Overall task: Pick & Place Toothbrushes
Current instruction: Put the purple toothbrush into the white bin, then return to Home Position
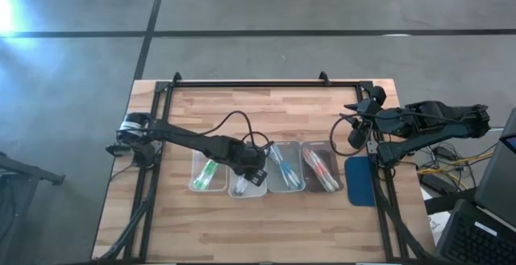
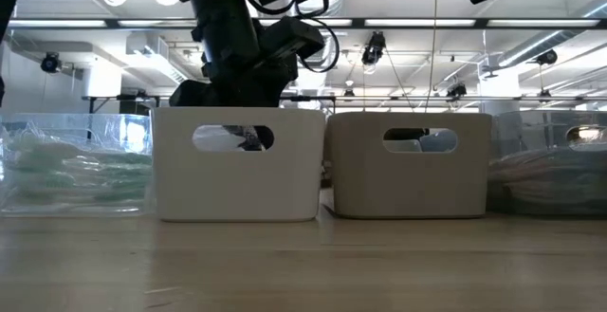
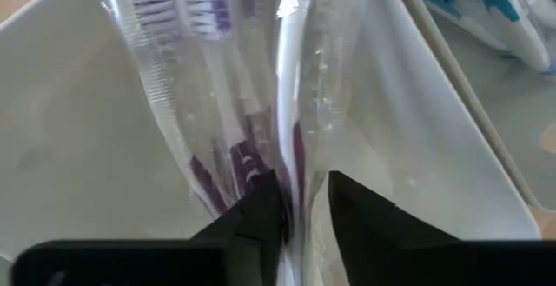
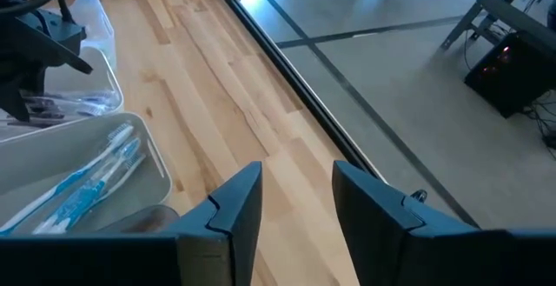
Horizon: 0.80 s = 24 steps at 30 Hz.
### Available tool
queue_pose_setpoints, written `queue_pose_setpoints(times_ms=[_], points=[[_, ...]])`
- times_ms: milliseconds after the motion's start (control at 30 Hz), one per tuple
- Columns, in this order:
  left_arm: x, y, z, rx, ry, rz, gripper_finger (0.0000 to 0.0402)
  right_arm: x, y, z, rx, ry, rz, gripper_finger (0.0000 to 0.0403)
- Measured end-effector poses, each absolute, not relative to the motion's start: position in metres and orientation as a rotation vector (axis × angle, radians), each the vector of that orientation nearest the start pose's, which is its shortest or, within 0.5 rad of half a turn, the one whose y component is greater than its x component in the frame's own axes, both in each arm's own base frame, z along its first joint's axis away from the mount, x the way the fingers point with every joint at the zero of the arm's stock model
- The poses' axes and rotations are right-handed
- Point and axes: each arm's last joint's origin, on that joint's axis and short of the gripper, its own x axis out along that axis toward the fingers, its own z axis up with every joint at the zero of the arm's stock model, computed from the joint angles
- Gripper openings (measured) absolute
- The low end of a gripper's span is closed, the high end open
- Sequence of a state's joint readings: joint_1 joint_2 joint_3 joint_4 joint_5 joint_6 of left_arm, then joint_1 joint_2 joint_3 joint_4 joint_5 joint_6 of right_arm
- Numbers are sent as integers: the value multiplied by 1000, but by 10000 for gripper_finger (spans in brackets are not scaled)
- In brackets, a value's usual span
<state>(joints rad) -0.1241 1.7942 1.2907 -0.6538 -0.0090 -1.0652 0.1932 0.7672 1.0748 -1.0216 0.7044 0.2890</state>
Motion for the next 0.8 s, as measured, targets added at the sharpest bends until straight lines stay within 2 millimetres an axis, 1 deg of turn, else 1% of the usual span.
queue_pose_setpoints(times_ms=[233, 367, 633, 800], points=[[357, -43, 212, -846, 1092, 477, 148, 115, 3, 359, -40, 570, -575, 144], [356, -41, 221, -829, 1073, 450, 167, 115, 3, 359, -40, 571, -575, 136], [353, -33, 235, -787, 1049, 432, 170, 115, 3, 358, -43, 576, -575, 114], [348, -25, 240, -730, 1085, 505, 169, 115, 4, 356, -45, 580, -575, 107]])
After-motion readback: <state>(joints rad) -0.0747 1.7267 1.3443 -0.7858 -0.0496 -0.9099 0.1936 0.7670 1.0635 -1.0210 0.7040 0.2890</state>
